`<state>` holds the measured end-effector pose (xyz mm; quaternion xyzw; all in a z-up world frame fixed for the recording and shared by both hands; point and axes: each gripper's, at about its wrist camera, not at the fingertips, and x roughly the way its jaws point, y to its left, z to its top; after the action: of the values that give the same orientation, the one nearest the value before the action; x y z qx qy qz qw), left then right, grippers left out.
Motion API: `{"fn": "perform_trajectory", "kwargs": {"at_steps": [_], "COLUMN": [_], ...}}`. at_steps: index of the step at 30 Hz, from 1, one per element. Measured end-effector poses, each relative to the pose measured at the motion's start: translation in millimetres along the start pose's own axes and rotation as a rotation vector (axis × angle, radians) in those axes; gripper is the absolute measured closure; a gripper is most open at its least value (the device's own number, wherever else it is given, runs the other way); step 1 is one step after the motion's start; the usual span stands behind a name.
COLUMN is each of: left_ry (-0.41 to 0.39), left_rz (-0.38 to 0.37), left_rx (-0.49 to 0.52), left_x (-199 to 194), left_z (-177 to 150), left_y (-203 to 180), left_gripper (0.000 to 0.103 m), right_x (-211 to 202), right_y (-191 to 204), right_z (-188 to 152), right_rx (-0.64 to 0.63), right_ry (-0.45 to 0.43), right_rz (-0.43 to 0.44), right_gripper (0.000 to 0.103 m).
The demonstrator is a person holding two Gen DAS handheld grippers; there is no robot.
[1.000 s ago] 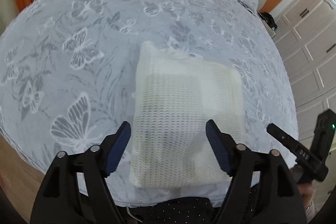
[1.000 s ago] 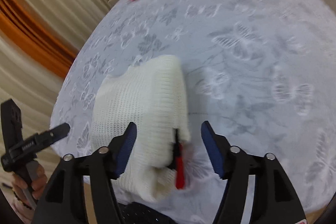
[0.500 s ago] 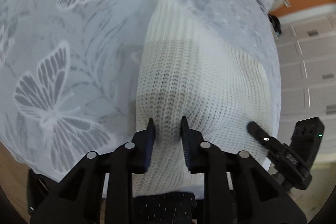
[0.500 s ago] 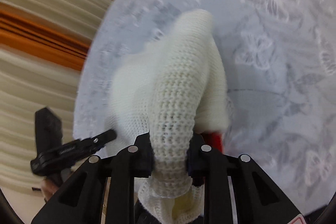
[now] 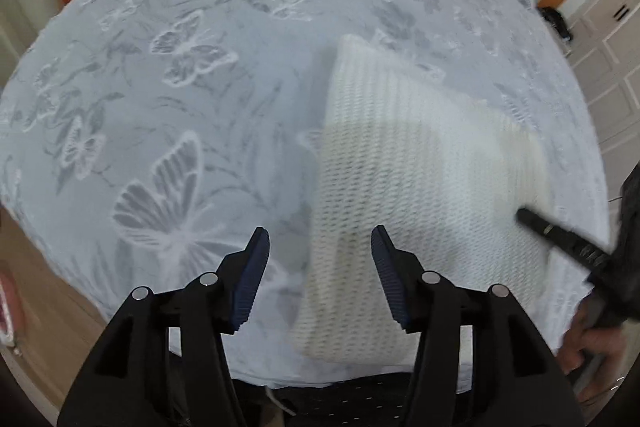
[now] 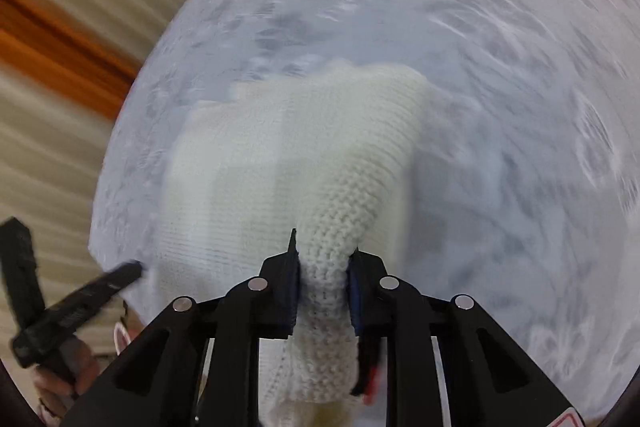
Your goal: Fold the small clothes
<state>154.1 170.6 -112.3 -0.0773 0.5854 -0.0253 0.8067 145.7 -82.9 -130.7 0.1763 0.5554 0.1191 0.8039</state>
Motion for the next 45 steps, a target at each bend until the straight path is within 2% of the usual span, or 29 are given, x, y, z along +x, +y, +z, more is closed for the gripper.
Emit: {"fn": "perform_trajectory", "kwargs": {"at_steps": [3, 5, 6, 7, 8, 11, 12, 14, 16, 20, 23, 25, 32, 35, 45], "left_ry": [-0.031, -0.054, -0.067, -0.074, -0.079, -0.051, -0.046, -0.046, -0.052, -0.107, -0.146, -0.175, -0.236, -0.254, -0.301], "left_rz": [0.024, 0.029, 0.033, 0.041, 0.053, 0.040, 0.040, 0.043, 0.051, 0.077, 0.100, 0.130, 0.228, 0.224, 0.227], "left_rx": [-0.016, -0.028, -0.026, -0.023, -0.019, 0.003, 0.011, 0.030, 0.052, 0.096, 0.120, 0.137, 0.190, 0.182, 0.190], "left_x": [-8, -13, -16, -17, -17, -13, -13, -14, -19, -43, -60, -71, -95, -102, -115], "left_z": [-2, 0, 1, 1, 1, 1, 0, -3, -7, -20, -29, -37, -61, -71, -93], "left_y": [14, 11, 10, 8, 5, -6, -9, -17, -26, -47, -57, -63, -68, -65, -55], "left_gripper": [0.052, 0.052, 0.052, 0.052, 0.052, 0.049, 0.048, 0.048, 0.046, 0.033, 0.018, 0.015, 0.013, 0.012, 0.012], "right_x": [-35, -51, -48, -41, -21, 29, 25, -5, -35, -68, -85, -91, -103, -112, -121], "right_y": [52, 68, 66, 58, 44, -2, -9, -4, 8, 34, 53, 54, 65, 70, 78], "right_z": [17, 27, 32, 35, 36, 23, 11, -6, -24, -56, -73, -80, -92, -98, -115], "right_rx": [-0.188, -0.229, -0.226, -0.219, -0.202, -0.123, -0.113, -0.115, -0.117, -0.148, -0.158, -0.149, -0.092, -0.089, -0.088], "right_ry": [-0.089, -0.147, -0.148, -0.137, -0.090, 0.110, 0.115, 0.007, -0.060, -0.125, -0.202, -0.234, -0.272, -0.309, -0.336], "right_rz": [0.139, 0.228, 0.233, 0.200, 0.120, -0.127, -0.154, -0.176, -0.209, -0.283, -0.324, -0.347, -0.383, -0.412, -0.425], "right_gripper": [0.086, 0.086, 0.086, 0.086, 0.085, 0.081, 0.077, 0.074, 0.072, 0.046, 0.040, 0.035, 0.024, 0.020, 0.019]}}
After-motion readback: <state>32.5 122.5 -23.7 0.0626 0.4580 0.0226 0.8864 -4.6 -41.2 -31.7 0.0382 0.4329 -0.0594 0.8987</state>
